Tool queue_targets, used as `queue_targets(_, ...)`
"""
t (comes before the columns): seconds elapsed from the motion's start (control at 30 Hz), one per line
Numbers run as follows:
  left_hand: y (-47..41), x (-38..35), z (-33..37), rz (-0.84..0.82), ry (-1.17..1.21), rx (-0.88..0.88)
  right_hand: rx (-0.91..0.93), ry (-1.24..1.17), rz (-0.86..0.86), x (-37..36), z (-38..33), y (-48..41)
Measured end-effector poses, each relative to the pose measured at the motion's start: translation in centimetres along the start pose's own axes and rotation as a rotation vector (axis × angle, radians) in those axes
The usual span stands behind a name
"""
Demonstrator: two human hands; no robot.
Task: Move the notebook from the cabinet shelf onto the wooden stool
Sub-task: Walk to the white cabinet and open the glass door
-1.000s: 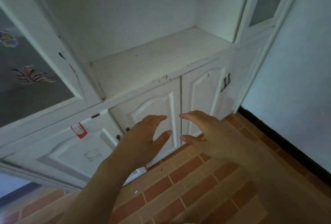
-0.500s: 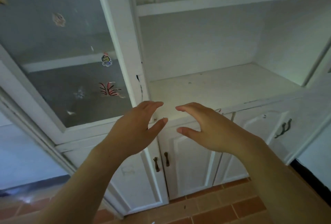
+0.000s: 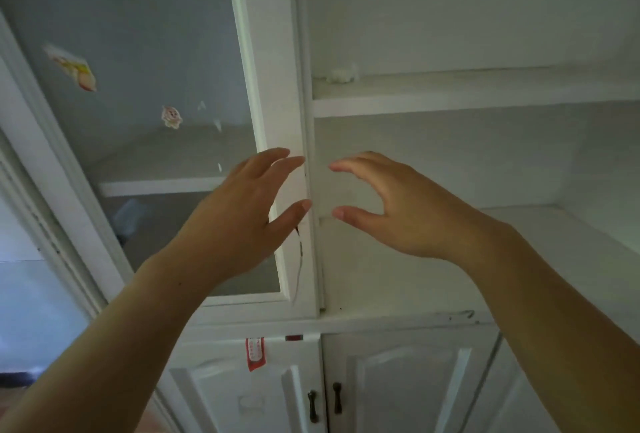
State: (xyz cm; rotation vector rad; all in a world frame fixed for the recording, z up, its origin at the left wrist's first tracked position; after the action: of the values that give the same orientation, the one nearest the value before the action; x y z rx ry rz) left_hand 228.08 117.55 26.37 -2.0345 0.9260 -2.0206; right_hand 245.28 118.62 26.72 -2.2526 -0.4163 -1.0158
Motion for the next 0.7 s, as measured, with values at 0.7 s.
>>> queue_targets(0.7,-10.5,10.1,-0.3,0.389,-0.418,0.142,0.54,-0.065,0.171,11.2,0.8,-12.5)
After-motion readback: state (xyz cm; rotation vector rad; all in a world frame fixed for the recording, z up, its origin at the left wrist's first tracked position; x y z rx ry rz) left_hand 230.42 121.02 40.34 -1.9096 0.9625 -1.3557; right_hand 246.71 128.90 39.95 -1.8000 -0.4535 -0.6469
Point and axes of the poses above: each hand's wrist, its own y-axis away from the middle knuckle, its own x-axis out of the back of the hand, z = x × y, the point moved 4 cm from there along -y, towards the middle knuckle, and after that the axes turned 14 degrees about -y, right-handed, at the moved point
